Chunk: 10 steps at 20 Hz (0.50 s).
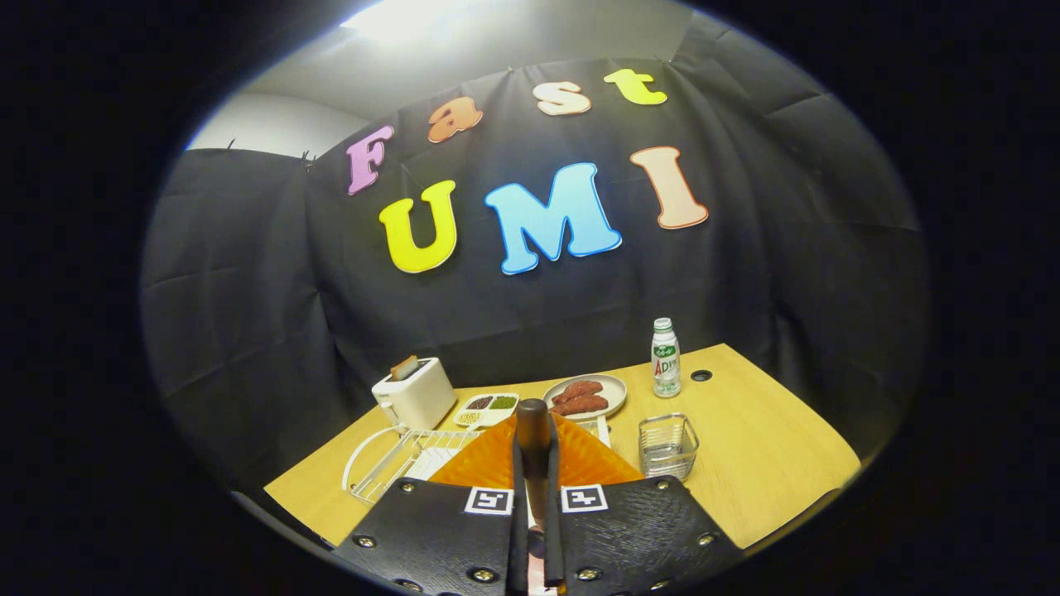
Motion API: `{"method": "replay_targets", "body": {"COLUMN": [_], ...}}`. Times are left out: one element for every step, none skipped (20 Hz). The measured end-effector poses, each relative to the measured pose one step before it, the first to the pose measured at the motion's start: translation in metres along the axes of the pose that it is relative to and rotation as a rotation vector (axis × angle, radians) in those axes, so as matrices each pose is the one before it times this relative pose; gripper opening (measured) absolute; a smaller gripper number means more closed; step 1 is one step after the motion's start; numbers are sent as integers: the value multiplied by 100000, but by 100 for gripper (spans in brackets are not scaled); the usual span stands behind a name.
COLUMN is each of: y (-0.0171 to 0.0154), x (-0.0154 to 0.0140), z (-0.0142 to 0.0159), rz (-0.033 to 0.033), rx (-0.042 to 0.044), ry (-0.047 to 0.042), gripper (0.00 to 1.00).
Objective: Take the plate from the dish rack, then take the spoon from the basket and place it into the plate.
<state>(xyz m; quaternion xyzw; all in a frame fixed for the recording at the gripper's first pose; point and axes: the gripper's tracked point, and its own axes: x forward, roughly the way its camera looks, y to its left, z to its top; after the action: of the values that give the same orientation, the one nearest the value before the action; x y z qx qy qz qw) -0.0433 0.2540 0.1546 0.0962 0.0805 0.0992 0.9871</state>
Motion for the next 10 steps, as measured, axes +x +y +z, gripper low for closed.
{"method": "replay_targets", "body": {"y": [641,517,454,512,465,479,372,326,384,360], "x": [62,33,115,97,-135,-16,216,124,150,124], "z": [-1438,-1375,-1114,-1252,-1130,-817,-881,-603,-633,-510], "rz": [84,-335,-384,-376,-184,-2,-293,-369,-123,-255], "rx": [-225,-516,-732,-1136,-1096,-1073,-1996,-1528,-1487,-1237], "ry": [986,818,573,910,263,-4,-384,-449,-786,-658], "gripper": [7,7,7,7,7,7,7,7,7,7]}}
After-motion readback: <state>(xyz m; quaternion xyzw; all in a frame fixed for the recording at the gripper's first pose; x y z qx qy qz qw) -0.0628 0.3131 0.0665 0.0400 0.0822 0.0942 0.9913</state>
